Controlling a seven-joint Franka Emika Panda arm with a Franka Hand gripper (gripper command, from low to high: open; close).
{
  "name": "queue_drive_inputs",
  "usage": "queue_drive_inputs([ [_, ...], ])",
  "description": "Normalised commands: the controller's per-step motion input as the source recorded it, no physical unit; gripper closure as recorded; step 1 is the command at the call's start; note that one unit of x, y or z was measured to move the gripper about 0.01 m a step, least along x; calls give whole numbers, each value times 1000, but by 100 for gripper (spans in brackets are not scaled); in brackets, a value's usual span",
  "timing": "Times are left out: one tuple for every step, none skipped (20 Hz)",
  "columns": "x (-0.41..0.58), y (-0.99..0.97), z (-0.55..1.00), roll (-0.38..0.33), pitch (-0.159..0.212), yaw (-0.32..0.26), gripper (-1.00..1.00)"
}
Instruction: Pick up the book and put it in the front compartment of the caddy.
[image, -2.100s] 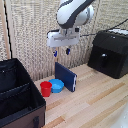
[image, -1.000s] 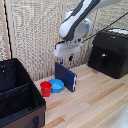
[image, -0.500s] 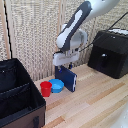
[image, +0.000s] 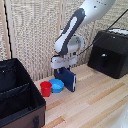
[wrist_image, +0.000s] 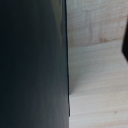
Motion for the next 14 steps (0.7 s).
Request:
queue_drive_inputs([
  [0, 9, -80, -25, 0, 0, 100],
  [86, 80, -57, -24, 0, 0, 100],
  [49, 89, -43, -40, 0, 0, 100],
  [46, 31, 0, -44, 0, 0, 100],
  [0, 0, 0, -42, -17, -42, 100],
  [0, 0, 40, -47, -30, -93, 100],
  [-46, 0, 100, -51, -25, -134, 100],
  [-37, 57, 189, -107, 0, -165, 100],
  [-46, 86, 300, -152, 0, -179, 100],
  [-14, 86, 357, -185, 23, -183, 100],
  [0, 0, 397, -198, 61, -184, 100],
  [74, -40, 537, -196, 79, -166, 100],
  [183, -131, 623, -167, 106, -125, 100],
  [237, -217, 666, -140, 123, -129, 100],
])
